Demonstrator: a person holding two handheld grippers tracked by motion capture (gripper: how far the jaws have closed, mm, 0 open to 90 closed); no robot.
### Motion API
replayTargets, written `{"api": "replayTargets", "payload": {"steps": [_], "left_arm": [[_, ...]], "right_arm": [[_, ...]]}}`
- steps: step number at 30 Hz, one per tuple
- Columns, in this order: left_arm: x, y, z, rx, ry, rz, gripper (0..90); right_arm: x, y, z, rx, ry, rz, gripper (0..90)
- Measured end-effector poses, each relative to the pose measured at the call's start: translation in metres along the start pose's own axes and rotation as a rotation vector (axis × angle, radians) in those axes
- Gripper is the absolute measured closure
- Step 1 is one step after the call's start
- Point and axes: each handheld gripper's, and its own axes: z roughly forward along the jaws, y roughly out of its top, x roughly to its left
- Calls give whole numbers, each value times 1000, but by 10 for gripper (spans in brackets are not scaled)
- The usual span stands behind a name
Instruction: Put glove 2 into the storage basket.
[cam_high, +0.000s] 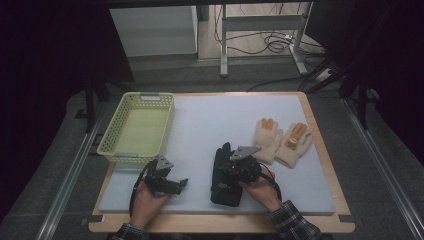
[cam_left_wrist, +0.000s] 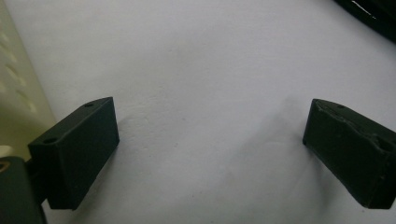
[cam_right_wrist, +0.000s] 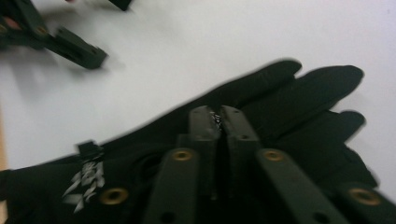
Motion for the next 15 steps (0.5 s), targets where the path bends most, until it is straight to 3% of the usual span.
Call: {"api": "replayTargets", "payload": {"steps": [4,8,11,15], "left_arm": [[0,0,0,0,0,0,38],[0,0,0,0,0,0,38],[0,0,0,2,0,3,38],[0,0,0,3,0,4,38]], "right_arm": [[-5,-1,-9,-24,-14,17,602],[-12,-3,-26,-45,-33,34,587],[-17,-11,-37,-50,-36,50,634],[-20,-29,-48,-36,-27,72,772]]}}
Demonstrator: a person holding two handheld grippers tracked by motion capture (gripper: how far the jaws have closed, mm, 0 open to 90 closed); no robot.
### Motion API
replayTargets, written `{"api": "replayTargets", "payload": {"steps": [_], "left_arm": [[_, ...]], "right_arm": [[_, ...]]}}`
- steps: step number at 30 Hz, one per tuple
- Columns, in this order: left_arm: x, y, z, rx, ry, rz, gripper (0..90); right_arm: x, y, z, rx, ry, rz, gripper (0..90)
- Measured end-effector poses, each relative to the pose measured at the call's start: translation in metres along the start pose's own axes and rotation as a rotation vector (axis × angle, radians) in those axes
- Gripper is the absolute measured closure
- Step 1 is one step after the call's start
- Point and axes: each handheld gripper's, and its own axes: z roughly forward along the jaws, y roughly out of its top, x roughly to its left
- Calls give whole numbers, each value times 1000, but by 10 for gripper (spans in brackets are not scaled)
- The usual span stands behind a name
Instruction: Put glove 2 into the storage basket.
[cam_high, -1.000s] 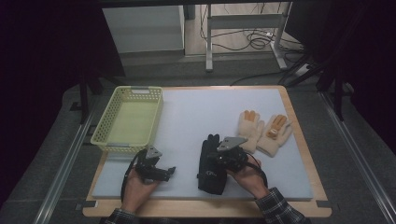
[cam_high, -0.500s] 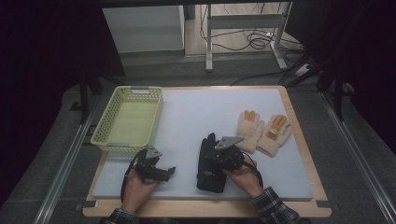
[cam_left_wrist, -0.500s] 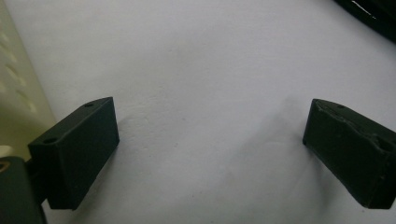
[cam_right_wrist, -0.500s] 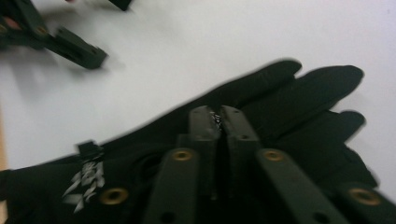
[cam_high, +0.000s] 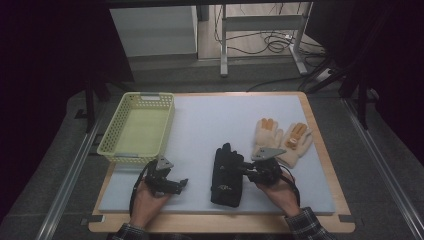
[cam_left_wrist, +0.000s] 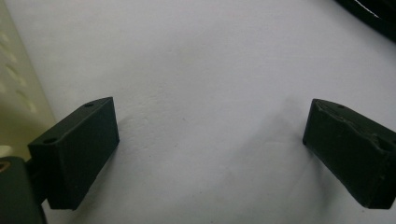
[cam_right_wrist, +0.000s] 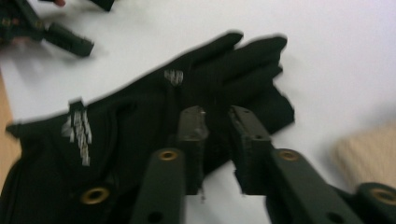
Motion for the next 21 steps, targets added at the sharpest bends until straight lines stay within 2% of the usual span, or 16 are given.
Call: {"api": "replayTargets", "payload": {"steps": [4,7,10,15,21], "left_arm": [[0,0,0,0,0,0,38],[0,0,0,0,0,0,38],[0,0,0,-1,0,0,38],[0,0,0,-3,0,0,39],[0,0,0,-3,-3,-4,39]], "right_arm": [[0,-17,-5,9,10,-6,877],[3,-27,-5,27,32,-5,886],[12,-36,0,55,59,-33,886],[22,-36,9,68,68,-67,887],[27,-32,17,59,88,-59,887]]}}
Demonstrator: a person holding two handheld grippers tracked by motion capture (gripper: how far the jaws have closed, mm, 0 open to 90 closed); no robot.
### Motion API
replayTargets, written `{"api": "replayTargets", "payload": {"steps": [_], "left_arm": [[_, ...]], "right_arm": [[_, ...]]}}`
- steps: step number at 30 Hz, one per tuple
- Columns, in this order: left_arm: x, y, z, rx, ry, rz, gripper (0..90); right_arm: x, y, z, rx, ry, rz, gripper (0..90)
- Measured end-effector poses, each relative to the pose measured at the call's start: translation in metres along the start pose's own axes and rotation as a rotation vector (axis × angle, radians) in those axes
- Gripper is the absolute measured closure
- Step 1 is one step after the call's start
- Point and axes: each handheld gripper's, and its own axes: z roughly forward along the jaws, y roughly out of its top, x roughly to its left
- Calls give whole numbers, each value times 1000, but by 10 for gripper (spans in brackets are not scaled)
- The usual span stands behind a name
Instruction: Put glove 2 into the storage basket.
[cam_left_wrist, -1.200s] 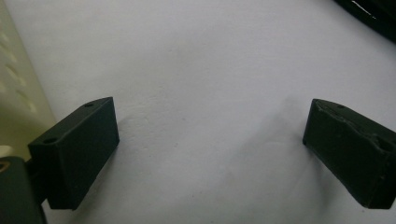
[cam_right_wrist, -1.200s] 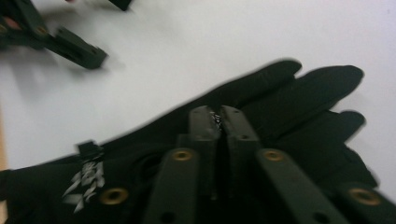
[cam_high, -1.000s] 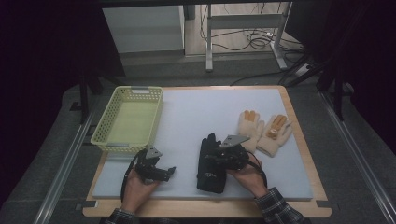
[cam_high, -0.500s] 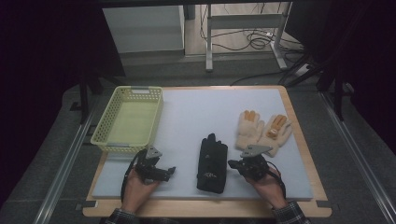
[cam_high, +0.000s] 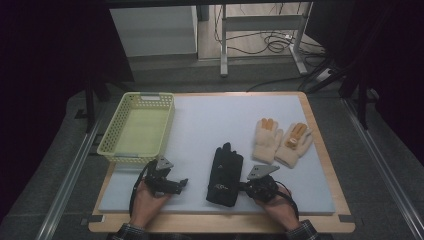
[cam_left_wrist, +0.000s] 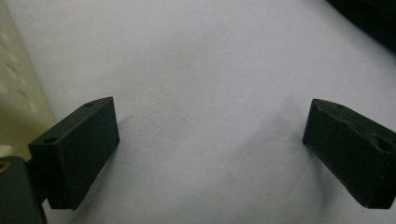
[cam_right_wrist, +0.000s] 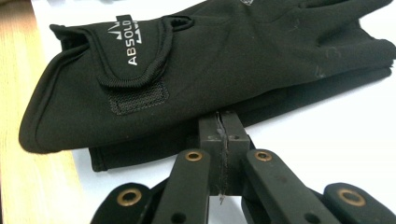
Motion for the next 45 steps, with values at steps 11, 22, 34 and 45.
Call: {"api": "replayTargets", "payload": {"steps": [11,22,34,45], "left_arm": [[8,-11,-14,27,22,-17,35],[10,-15,-15,11,9,-10,35],[11,-15,-15,12,12,-9,51],[11,-15,-15,7,18,-25,79]], "right_arm": [[7,15,20,-5,-10,-21,886],[7,34,41,-6,-37,-17,885],[0,52,62,-5,-60,-26,881],[-2,59,69,-6,-63,-15,866]]}}
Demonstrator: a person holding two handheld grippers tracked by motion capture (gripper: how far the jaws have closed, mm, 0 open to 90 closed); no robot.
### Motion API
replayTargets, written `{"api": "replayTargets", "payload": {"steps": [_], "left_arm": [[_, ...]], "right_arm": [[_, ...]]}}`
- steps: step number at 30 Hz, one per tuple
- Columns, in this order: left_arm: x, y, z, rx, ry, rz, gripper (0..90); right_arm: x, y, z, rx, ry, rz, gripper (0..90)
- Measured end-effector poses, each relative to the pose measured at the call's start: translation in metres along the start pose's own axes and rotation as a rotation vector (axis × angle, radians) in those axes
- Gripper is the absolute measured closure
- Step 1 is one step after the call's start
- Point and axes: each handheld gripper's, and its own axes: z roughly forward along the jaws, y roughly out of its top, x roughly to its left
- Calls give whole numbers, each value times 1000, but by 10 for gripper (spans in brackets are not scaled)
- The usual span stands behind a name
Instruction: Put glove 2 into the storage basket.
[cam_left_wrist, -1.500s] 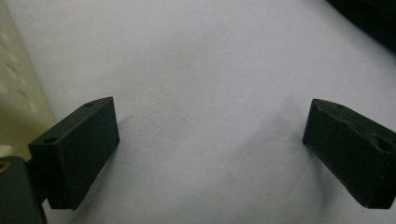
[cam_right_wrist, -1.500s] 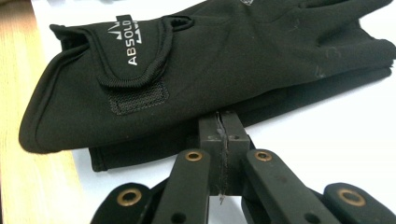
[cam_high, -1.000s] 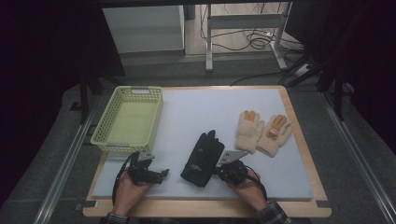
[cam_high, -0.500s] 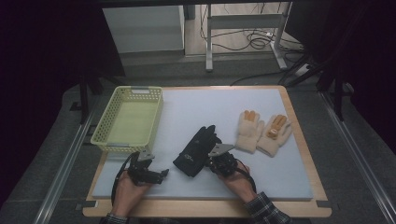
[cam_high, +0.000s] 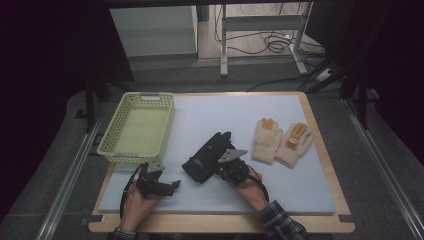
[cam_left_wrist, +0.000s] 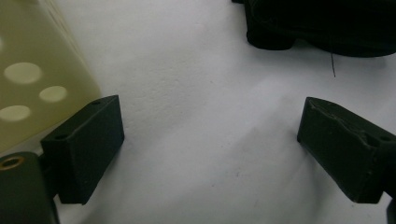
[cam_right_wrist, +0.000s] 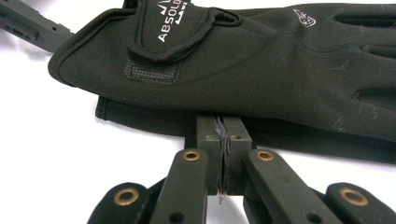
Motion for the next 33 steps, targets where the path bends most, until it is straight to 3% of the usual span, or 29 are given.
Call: {"api": "replayTargets", "payload": {"steps": [7,14,27,33], "left_arm": [[0,0,0,-1,2,0,76],[0,0,0,-1,3,1,72],[0,0,0,-3,2,0,70],[0,0,0,-4,1,1,68]], "right_arm": [[2,1,-11,-5,10,-5,762],[-3,-10,-34,-27,-21,-5,647],[-27,-55,-77,22,-107,64,329],[-36,-71,-87,44,-134,88,242]]}}
